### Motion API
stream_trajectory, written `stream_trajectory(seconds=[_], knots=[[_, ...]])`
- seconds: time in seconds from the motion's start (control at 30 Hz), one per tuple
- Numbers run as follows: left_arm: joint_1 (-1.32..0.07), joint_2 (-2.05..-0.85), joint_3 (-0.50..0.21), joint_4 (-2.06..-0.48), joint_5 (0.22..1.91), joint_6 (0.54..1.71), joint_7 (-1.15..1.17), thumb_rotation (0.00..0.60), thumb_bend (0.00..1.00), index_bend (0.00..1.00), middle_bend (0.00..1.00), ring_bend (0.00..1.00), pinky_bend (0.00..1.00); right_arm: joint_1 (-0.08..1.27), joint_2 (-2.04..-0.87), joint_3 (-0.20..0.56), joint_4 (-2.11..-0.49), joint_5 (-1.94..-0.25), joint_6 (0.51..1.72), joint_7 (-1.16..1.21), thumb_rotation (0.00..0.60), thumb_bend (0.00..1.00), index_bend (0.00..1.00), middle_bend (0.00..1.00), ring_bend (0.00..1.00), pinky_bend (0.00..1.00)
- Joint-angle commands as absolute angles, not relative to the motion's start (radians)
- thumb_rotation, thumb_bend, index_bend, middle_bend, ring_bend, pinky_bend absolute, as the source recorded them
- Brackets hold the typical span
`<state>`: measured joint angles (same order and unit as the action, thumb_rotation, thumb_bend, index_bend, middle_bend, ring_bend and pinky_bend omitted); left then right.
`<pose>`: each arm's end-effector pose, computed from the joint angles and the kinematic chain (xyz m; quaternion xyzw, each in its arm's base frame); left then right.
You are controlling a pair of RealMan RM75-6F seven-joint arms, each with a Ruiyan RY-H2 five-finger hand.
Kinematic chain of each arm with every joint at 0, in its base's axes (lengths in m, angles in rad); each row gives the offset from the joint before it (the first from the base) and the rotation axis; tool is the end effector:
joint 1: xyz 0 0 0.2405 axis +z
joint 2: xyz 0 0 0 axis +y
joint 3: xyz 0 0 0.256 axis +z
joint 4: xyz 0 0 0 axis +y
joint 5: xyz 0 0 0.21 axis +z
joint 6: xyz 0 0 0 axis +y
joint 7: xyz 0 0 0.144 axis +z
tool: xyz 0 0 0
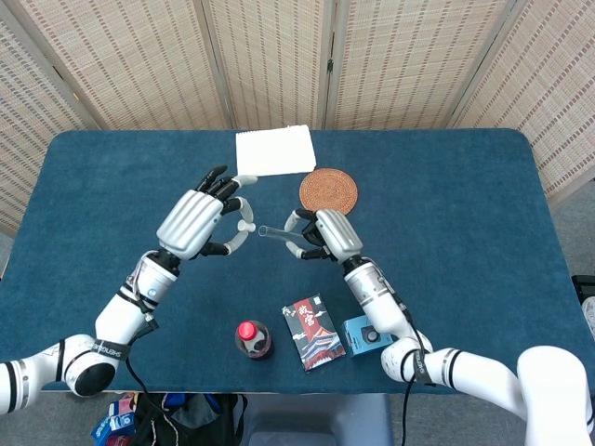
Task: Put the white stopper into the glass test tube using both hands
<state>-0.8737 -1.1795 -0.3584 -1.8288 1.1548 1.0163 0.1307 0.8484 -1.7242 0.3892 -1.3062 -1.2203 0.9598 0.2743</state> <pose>-0.0356 0.3637 0.1147 -0.7002 -0.3228 -0.5371 0.3420 -0.0674 -0.3875 -0.0233 0.5821 -0.5183 0.5747 0.2494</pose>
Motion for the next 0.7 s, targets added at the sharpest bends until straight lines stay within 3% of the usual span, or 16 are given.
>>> stream_trajectory(seconds=[0.03,0.7], knots=[[-0.882,-1.194,-0.352,-1.824,1.158,1.029,0.158,0.6,0.42,0.57,0.17,0.17,0.0,0.855,-1.731,0.394,-1.303,-1.21,0.957,0.267,0.6,0.66,0.91,1.0,1.0,1.0],[-0.907,-1.244,-0.335,-1.793,1.156,1.054,0.234,0.6,0.42,0.57,0.17,0.17,0.0,0.864,-1.742,0.397,-1.303,-1.187,0.955,0.271,0.6,0.66,0.91,1.0,1.0,1.0]])
